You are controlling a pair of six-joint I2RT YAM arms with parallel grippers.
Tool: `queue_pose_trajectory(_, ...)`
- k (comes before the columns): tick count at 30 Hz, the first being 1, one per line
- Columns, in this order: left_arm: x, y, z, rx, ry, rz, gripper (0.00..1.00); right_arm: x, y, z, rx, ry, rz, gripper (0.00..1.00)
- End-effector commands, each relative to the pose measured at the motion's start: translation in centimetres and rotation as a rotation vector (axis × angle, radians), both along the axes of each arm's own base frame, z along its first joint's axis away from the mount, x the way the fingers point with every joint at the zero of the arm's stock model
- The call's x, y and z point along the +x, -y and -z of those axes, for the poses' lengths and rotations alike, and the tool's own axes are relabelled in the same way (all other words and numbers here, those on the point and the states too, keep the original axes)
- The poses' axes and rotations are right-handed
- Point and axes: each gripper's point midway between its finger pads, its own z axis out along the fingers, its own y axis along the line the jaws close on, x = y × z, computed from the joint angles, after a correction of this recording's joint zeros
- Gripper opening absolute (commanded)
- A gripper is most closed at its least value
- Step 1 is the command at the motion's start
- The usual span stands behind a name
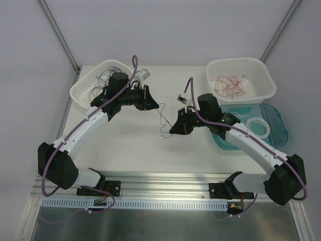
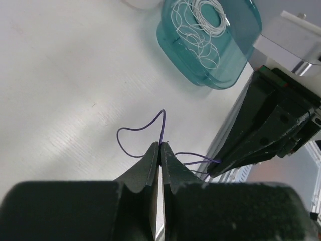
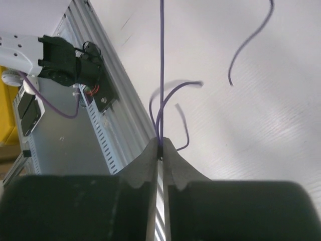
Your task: Untangle the cables
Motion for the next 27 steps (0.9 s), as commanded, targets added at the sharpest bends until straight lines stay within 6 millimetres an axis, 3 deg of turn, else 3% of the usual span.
queue_pose_trajectory(1, 4.0, -3.2, -4.7, -0.045, 0.11, -0.186, 0.0, -0.4, 0.6, -0.4, 0.004, 0.039, 0.024, 0.08)
queue_pose_trajectory(3, 5.2, -4.4, -5.7, -0.055, 0.121, -0.234, 0.0, -0.5, 1.0, 0.0, -0.016, 0.035, 0.041, 0.16)
queue_pose_trajectory(4, 6.1, -5.7, -6.1, -0.059, 0.123, -0.274, 0.0, -0.5, 1.1, 0.0, -0.023, 0.037, 0.048, 0.28)
queue_pose_trajectory(7, 7.7, -7.4, -7.4, -0.064, 0.15, -0.337, 0.0, -0.4, 1.8, 0.3, -0.048, 0.043, 0.077, 0.52)
queue_pose_trajectory(10, 9.4, -9.9, -8.8, -0.067, 0.175, -0.41, 0.0, -0.5, 2.4, 0.3, -0.068, 0.053, 0.095, 0.68)
queue_pose_trajectory(13, 11.3, -13.1, -11.3, -0.077, 0.223, -0.494, 0.0, -0.6, 3.1, 0.1, -0.09, 0.072, 0.112, 0.74)
queue_pose_trajectory(16, 12.8, -15.3, -12.6, -0.07, 0.244, -0.559, 0.0, -0.5, 3.8, -0.1, -0.119, 0.088, 0.129, 0.82)
queue_pose_trajectory(22, 16.7, -22.5, -13.6, -0.026, 0.282, -0.772, 0.0, -0.3, 4.8, -0.8, -0.163, 0.131, 0.156, 0.95)
queue_pose_trajectory(27, 19.8, -28.0, -12.2, 0.008, 0.257, -0.912, 0.0, 0.1, 5.7, -1.0, -0.201, 0.151, 0.183, 1.0)
